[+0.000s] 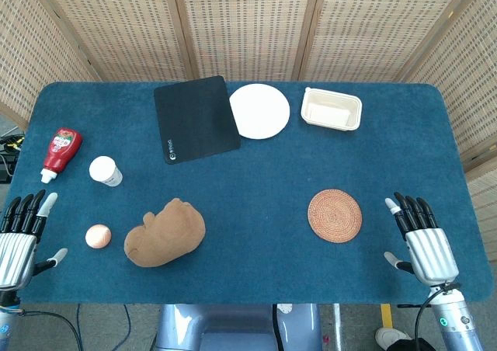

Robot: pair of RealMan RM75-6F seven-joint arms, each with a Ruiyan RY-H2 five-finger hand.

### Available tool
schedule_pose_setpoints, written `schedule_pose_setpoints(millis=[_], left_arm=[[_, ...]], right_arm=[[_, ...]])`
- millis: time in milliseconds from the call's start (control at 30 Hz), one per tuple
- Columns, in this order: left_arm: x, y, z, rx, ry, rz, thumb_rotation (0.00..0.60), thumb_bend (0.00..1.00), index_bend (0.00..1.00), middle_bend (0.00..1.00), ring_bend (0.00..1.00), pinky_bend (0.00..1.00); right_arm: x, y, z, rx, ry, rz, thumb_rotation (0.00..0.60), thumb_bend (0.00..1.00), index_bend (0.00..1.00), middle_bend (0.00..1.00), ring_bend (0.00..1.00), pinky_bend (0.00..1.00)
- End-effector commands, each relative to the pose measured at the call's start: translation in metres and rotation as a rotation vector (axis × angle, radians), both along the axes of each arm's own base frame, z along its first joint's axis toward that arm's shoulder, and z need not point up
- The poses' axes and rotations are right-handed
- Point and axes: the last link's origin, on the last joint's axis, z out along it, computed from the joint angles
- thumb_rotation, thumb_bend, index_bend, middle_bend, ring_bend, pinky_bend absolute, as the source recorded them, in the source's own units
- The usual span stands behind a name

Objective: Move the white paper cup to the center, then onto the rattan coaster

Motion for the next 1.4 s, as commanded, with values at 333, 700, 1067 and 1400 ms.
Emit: schedule_pose_setpoints(millis=[333,700,1067,1400], left_arm=[[0.0001,-0.0008,0.0003,-0.003,-0.005,-0.004,0.600,0.08,0.00,0.00,0.00,0.00],[-0.0003,0.0017,0.0003,-0.007,-0.011,-0.003,0.600,0.08,0.00,0.00,0.00,0.00],[0.0004,0.0011,0.0005,-0.009,-0.014,-0.005,0.600,0.08,0.00,0.00,0.00,0.00],[0.0013,0.0079,0.0017,-0.025,-0.043,-0.012,0.600,0.08,0.00,0.00,0.00,0.00]], right_arm=[[0.0007,0.0011,0.0004,-0.001,0.001,0.006,0.600,0.05,0.00,0.00,0.00,0.00],[-0.0005,-0.0002,-0.0006,0.001,0.004,0.000,0.600,0.05,0.00,0.00,0.00,0.00],[-0.0011,0.0002,-0.0005,0.006,0.000,0.003,0.600,0.05,0.00,0.00,0.00,0.00],[-0.0020,0.0002,0.0007,0.000,-0.004,-0.003,0.600,0.05,0.00,0.00,0.00,0.00]])
